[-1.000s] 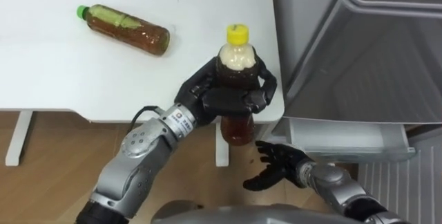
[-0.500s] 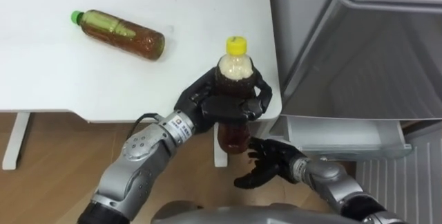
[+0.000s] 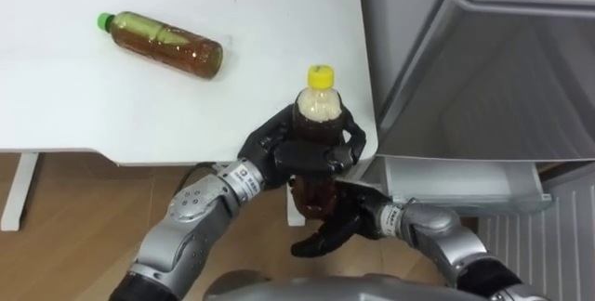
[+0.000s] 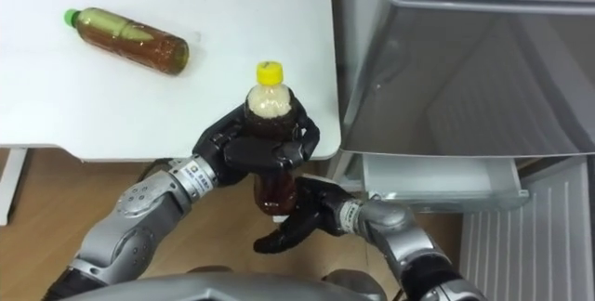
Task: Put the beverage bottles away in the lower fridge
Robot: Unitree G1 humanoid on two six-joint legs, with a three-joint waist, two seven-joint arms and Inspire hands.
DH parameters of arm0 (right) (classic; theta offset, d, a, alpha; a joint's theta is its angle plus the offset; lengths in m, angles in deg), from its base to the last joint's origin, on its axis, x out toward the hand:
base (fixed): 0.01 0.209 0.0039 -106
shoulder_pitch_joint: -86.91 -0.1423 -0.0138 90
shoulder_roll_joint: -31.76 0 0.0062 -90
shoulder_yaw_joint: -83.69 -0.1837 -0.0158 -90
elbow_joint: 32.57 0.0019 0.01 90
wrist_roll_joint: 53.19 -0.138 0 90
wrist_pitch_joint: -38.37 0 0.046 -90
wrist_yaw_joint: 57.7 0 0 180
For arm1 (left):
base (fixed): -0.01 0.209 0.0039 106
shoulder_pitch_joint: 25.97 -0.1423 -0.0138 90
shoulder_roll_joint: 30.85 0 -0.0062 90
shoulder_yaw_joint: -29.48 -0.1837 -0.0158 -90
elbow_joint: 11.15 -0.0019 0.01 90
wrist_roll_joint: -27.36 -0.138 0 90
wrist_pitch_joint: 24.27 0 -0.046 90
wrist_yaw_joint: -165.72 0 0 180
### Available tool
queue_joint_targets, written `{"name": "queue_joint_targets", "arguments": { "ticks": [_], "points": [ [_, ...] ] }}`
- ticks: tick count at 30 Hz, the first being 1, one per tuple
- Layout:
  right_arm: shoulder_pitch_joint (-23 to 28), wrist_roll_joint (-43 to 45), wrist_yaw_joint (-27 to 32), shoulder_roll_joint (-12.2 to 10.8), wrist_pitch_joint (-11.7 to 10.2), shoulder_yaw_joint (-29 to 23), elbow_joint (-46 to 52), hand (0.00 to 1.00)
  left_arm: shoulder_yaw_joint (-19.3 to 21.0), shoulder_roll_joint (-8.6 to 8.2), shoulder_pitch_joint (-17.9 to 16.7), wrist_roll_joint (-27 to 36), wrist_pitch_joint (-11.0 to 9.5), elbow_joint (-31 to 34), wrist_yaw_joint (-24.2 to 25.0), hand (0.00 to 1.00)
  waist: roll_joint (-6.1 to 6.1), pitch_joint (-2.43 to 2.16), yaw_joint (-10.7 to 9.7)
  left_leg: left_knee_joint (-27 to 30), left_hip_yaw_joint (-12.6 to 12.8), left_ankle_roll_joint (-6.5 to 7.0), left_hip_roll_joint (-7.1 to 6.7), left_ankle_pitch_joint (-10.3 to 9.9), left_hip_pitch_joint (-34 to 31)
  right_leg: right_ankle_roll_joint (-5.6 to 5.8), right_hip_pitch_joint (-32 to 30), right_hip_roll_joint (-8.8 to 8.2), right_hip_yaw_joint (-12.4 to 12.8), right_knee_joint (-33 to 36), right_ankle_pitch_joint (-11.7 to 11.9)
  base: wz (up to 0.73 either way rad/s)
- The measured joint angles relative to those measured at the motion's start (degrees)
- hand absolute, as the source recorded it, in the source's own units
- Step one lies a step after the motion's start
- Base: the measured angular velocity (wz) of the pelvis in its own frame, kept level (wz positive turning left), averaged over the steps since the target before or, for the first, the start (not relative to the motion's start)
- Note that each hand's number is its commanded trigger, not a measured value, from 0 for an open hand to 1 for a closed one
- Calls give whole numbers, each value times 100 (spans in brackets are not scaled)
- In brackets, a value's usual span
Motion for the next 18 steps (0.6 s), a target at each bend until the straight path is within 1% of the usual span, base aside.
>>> {"name": "queue_joint_targets", "arguments": {
  "ticks": [1, 5, 8, 11, 15, 18],
  "points": [
    [10, -58, -18, 5, 9, 22, 0, 0, -1, 0, 17, 0, -23, -28, 28, 100, -2, 1, -1, -2, 0, 0, -1, 0, 1, 0, -2, 0, 3, 0, 0, 0],
    [63, -362, -223, 17, 14, 79, 58, 0, -105, 11, 71, -9, -322, -229, 41, 100, -3, 1, 5, -3, 11, 0, -1, 0, 11, 0, -19, 0, 23, 0, 0, -1],
    [71, -498, -253, 48, 62, 107, 145, 0, -128, 22, 84, -13, -388, -263, 46, 100, -3, 1, 4, -6, 14, 0, -2, 0, 4, -1, -41, 1, 48, 3, 1, -3],
    [71, -526, -273, 74, 77, 115, 176, 0, -143, 22, 85, -76, -404, -266, 58, 100, -2, 1, 26, -10, 18, 0, -1, 0, 8, -2, -42, 2, 52, 3, 1, 0],
    [80, -879, -270, 156, 120, 213, 175, 0, -208, 33, 116, -138, -594, -397, 103, 100, 13, 11, 50, -11, 29, 0, 22, 0, 11, -6, -52, 3, 50, 2, 4, 0],
    [113, -1040, -267, 159, 123, 221, 170, 0, -215, 33, 120, -147, -643, -432, 122, 100, 31, 21, 91, -19, 48, -1, 49, -1, 6, -10, -64, 10, 50, 2, 6, -2]
  ]
}}
